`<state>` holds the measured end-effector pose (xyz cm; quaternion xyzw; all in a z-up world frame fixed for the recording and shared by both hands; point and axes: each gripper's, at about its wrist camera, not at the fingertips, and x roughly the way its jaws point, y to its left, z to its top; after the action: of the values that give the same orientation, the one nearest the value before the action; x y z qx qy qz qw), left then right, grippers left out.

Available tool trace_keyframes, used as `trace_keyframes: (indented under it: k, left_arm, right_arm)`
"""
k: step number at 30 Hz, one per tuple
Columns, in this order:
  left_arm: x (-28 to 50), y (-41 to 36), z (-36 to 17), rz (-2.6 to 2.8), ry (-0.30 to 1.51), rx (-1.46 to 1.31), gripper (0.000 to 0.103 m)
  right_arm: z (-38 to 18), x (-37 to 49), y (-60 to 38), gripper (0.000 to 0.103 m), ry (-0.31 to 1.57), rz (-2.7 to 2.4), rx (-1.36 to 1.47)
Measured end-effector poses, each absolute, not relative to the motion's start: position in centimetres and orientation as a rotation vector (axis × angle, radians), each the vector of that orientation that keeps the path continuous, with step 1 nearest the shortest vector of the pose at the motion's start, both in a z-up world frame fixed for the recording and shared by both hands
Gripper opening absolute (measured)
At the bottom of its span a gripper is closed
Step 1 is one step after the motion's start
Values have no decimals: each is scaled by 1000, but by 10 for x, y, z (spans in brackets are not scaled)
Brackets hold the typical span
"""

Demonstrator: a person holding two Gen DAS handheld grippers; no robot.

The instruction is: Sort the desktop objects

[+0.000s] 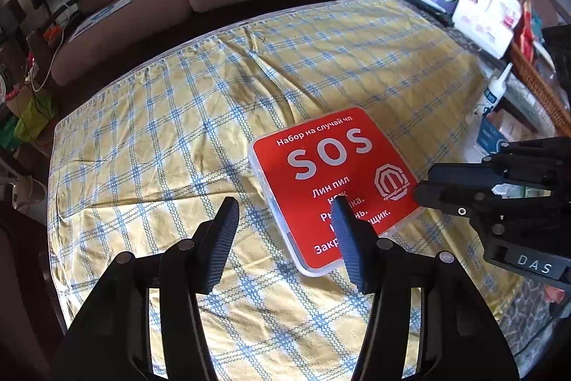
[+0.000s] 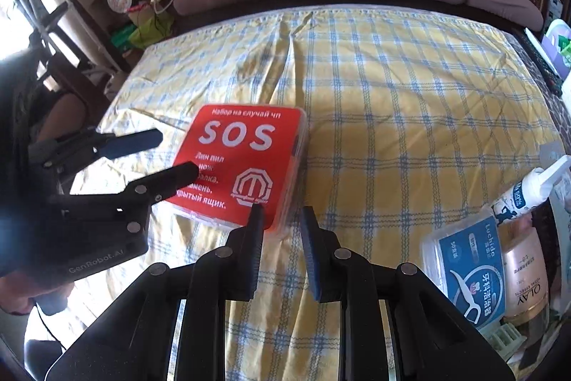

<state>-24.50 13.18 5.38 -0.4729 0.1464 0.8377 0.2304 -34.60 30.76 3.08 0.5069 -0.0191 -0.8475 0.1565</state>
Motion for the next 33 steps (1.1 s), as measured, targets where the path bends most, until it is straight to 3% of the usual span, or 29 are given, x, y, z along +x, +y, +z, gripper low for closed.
trace_keyframes:
  k: [5, 12, 15, 18, 21, 25, 30, 32, 33]
  left_arm:
    - [-242, 142, 51, 2310, 494, -1284, 52]
    - [-232, 123, 40, 2401, 279, -1206, 53]
    - [-233, 113, 42, 2396, 182, -1215, 55]
    - [-232, 102, 43, 2414, 100, -1264, 60]
    - [-224, 89, 49, 2428, -9, -1260, 60]
    - [-208, 73, 58, 2439, -82, -1250, 65]
    - [-179, 63, 54, 2446, -84, -1257, 70]
    - [-167, 61, 49, 2465, -92, -1263, 78]
    - [-162, 60, 45, 2480, -100, -1270, 86]
  right_arm:
    - [24, -347, 316, 26, -137, -2408, 1464]
    - [24, -338, 309, 26, -78, -2471, 1398]
    - [29, -334, 303, 33, -7, -2509, 1388]
    - [29, -328, 299, 50, -38, -2495, 1405]
    - [34, -314, 297, 50, -53, -2520, 1366]
    - [41, -292, 301, 61, -49, -2557, 1322]
    - [31, -273, 308, 66, -65, -2562, 1354]
    - [24, -268, 308, 70, -44, -2580, 1362]
    - [20, -267, 307, 76, -34, -2591, 1361]
